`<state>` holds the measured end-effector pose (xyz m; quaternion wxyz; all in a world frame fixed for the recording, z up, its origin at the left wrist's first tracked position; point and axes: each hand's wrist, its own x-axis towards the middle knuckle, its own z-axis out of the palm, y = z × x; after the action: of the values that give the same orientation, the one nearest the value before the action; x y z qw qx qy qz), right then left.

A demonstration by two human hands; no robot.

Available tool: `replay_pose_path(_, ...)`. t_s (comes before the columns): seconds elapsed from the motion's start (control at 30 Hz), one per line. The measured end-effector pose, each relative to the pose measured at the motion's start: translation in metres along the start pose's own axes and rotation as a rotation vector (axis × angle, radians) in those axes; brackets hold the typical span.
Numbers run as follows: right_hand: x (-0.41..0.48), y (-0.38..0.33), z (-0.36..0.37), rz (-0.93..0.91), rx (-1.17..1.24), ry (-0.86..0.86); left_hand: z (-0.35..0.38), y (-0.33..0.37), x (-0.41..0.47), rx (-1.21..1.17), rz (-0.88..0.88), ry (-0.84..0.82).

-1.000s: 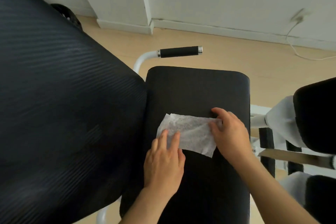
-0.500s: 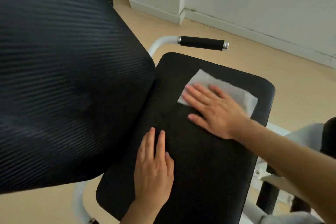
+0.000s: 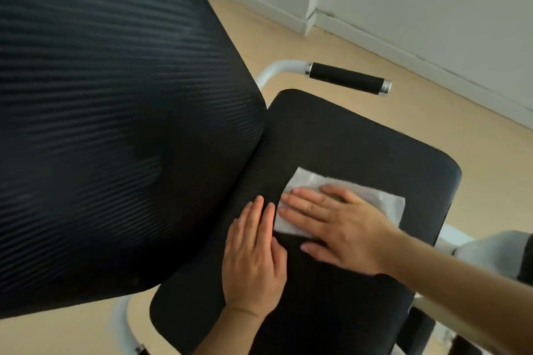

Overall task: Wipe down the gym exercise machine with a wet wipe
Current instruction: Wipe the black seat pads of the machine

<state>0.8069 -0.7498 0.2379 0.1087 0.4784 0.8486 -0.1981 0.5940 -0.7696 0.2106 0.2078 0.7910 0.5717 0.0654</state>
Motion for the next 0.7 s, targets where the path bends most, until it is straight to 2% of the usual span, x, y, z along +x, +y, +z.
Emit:
replay_pose_path(0.03,0.013,0.018,-0.005,0.053,-0.045,0.023,0.0,0.0,0.001,-0.008,-0.004,0.006)
replay_pose_path(0.13,0.071,0.059,-0.034,0.467,0.035,0.177,0.001,0.001,0.003,0.006,0.004,-0.004)
replay_pose_path(0.2,0.095,0.042,-0.034,0.561,0.055,0.247,0.001,0.0,0.003,0.003,-0.001,-0.007)
replay_pose_path(0.23,0.096,0.022,-0.024,0.477,0.051,0.247,0.001,0.0,0.003,0.001,-0.003,-0.008)
replay_pose_path(0.3,0.075,-0.015,-0.004,0.195,-0.009,0.186,0.001,0.0,0.002,0.0,-0.004,-0.008)
replay_pose_path(0.37,0.065,0.006,-0.009,0.012,-0.06,0.126,0.001,0.0,0.002,-0.009,0.002,-0.007)
replay_pose_path(0.4,0.073,0.027,-0.016,0.022,-0.104,0.157,0.001,0.0,0.003,-0.018,0.002,-0.006)
replay_pose_path(0.43,0.085,0.047,-0.026,0.114,-0.102,0.168,0.001,-0.001,0.003,-0.026,0.003,-0.003)
replay_pose_path(0.5,0.113,0.079,-0.044,0.401,-0.015,0.195,0.002,-0.001,0.003,-0.032,0.003,0.003)
replay_pose_path(0.57,0.124,0.07,-0.045,0.541,0.027,0.236,0.002,-0.001,0.003,-0.033,0.012,0.008)
replay_pose_path(0.6,0.12,0.053,-0.041,0.51,0.006,0.236,0.002,-0.002,0.003,-0.03,0.016,0.011)
replay_pose_path(0.7,0.07,-0.008,-0.014,0.196,0.016,0.116,0.002,-0.003,0.002,-0.023,0.01,0.016)
